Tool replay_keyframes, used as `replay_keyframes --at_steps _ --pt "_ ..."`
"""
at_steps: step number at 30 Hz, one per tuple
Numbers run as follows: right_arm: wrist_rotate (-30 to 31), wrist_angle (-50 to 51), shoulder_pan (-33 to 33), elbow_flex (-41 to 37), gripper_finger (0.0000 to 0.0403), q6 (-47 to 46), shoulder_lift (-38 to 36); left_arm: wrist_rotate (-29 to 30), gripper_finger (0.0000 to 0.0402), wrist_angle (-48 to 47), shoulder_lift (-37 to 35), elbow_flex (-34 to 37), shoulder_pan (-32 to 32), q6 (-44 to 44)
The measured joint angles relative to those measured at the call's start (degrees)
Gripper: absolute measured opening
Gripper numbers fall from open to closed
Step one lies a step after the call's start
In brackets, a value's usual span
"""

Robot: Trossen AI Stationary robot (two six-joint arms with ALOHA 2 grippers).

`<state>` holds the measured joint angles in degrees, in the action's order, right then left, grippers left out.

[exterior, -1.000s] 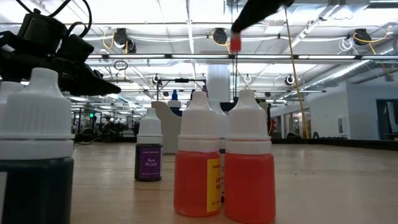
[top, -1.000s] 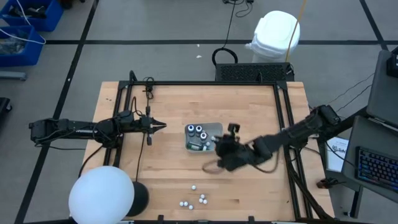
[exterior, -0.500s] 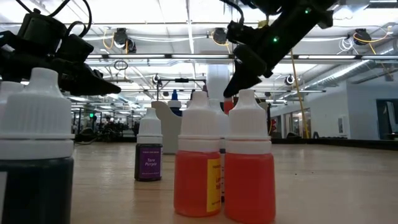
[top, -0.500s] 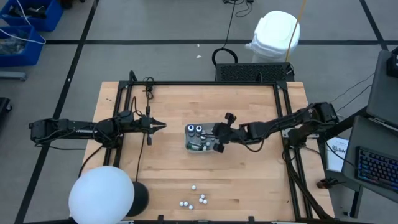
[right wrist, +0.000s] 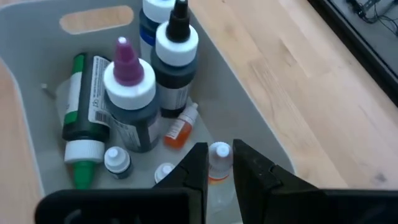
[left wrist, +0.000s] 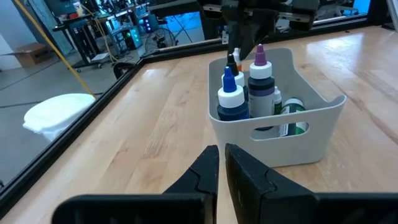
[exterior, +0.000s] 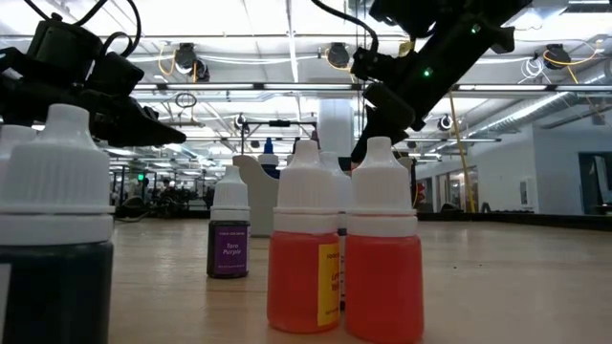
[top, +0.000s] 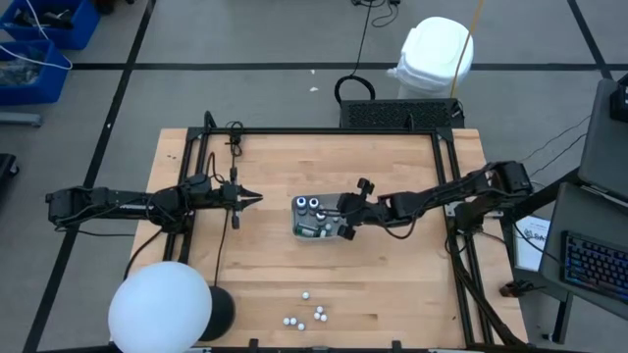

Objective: Pick & Place food coloring
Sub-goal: Put the small orange food coloring bottle into the gray bin

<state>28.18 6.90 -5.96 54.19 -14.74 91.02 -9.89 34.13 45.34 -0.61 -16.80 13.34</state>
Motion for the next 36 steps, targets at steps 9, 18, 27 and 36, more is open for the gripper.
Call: replay_keyframes --at_steps 9,18,27,36 --pt "0.0 -0.3 0.0 0.0 0.004 -2.6 3.3 0.0 0.0035 0.3 0.0 0.0 0.0 0.0" --pt "0.1 -0.3 0.8 0.0 0.0042 -2.6 3.7 0.0 0.0035 0.4 0.0 0.0 0.0 0.0" --pt "0.0 -0.3 1.1 0.0 0.0042 -2.8 3.7 0.0 0.0035 0.4 0.0 0.0 0.0 0.0" --pt "0.1 -0.3 1.3 0.0 0.0042 -4.2 3.7 0.0 0.0035 0.4 0.0 0.0 0.0 0.0"
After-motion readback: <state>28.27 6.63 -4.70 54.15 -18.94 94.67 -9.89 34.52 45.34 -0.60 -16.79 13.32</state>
